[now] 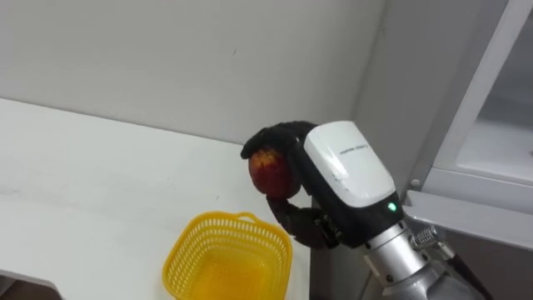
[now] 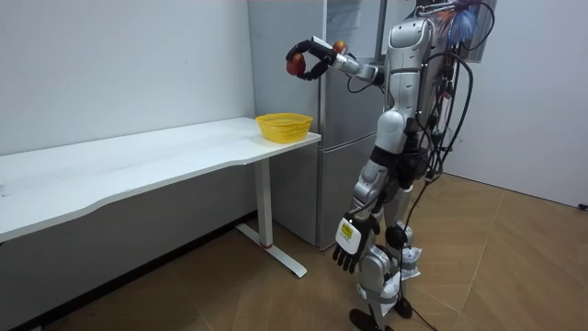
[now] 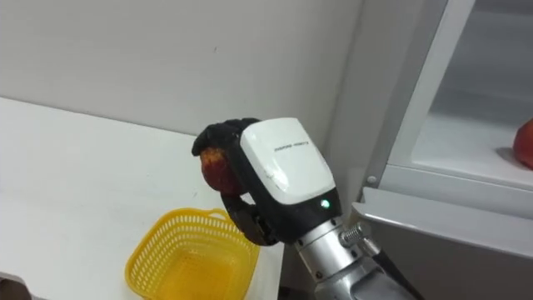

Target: Retrieve from the upper fridge

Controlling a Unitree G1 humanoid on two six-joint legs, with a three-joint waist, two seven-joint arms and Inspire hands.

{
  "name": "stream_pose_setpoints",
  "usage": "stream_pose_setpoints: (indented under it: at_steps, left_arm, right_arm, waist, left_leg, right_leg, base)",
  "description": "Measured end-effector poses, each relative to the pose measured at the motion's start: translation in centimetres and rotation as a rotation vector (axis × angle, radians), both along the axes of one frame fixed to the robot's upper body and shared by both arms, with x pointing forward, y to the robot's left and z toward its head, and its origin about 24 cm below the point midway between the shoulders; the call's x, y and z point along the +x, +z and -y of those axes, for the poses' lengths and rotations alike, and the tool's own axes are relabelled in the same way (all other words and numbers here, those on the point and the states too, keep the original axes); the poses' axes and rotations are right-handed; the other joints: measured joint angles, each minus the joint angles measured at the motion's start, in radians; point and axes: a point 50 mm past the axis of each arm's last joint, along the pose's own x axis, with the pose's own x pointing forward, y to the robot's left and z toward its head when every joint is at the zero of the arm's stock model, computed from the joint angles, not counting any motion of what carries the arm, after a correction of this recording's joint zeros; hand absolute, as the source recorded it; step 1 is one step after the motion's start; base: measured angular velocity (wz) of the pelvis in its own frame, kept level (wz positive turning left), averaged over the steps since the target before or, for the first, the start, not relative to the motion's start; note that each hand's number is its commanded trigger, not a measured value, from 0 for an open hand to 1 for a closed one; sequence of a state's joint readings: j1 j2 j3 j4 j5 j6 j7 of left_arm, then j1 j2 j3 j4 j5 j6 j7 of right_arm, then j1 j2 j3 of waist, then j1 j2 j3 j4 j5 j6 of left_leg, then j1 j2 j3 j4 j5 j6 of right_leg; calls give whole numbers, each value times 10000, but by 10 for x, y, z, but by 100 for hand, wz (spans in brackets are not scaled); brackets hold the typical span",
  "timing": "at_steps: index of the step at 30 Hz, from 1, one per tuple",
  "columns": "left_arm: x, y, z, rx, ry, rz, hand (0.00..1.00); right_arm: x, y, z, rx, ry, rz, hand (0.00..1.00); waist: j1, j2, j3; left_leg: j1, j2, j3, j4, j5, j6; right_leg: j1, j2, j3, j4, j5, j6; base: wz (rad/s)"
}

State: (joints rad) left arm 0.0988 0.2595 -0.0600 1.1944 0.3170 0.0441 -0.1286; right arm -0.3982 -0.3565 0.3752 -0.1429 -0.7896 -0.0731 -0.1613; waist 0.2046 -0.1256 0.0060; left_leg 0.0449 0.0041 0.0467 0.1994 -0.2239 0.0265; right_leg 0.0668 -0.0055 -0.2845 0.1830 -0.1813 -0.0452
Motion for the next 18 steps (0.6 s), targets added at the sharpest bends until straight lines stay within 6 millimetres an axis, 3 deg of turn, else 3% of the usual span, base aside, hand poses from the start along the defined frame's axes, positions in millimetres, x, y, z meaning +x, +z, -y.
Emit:
stream_pose_setpoints:
  at_steps: [6, 18]
  left_arm:
    - [4, 1, 0, -60, -83, 125, 0]
    - [9, 2, 1, -116, -154, 278, 0]
  right_arm:
    - [12, -5, -3, -464, -132, -403, 100]
    - [27, -41, 0, -1998, -590, -2708, 100]
  waist:
    - [-8, -38, 42]
    - [299, 35, 105]
  left_leg:
    - [-19, -9, -50, 46, 0, -1]
    - [-60, -14, -56, 56, 0, 0]
  right_leg:
    - [19, -21, -163, 13, 0, 0]
    - [-5, -32, -171, 17, 0, 0]
  base:
    - [3]
    - [0]
